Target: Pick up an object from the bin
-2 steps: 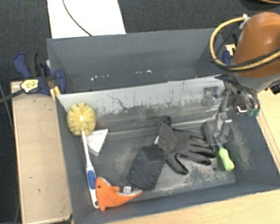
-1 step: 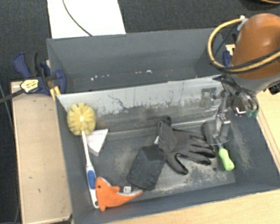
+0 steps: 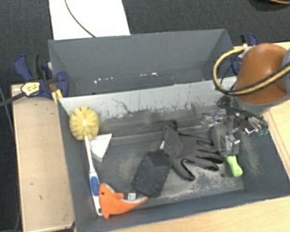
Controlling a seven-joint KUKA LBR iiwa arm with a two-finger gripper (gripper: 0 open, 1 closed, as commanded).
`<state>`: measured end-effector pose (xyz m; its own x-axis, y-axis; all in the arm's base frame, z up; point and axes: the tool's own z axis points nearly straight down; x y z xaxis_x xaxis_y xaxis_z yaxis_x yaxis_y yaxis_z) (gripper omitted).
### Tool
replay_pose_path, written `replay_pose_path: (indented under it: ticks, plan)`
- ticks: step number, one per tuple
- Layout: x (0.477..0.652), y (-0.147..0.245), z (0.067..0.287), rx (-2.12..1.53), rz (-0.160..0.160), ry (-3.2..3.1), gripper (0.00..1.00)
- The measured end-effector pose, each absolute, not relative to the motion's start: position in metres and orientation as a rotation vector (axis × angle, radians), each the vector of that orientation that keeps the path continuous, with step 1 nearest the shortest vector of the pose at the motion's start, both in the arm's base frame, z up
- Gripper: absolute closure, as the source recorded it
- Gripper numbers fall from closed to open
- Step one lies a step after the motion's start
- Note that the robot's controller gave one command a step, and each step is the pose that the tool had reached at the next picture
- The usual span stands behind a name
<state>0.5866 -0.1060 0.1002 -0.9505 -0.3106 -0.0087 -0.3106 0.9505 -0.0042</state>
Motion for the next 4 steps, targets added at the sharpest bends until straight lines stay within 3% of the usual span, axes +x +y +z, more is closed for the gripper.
replay_pose_path:
  ticks: [1,2,3,4]
  plan:
    - [0.583,-0.109,0.090,-0.491,-0.002,3.099,0.00]
    - [0.564,-0.093,0.112,-0.287,0.000,3.123,0.00]
    - [0.553,-0.121,0.091,-0.694,0.001,3.065,0.00]
    - [0.536,-0.108,0.079,-0.369,0.001,3.116,0.00]
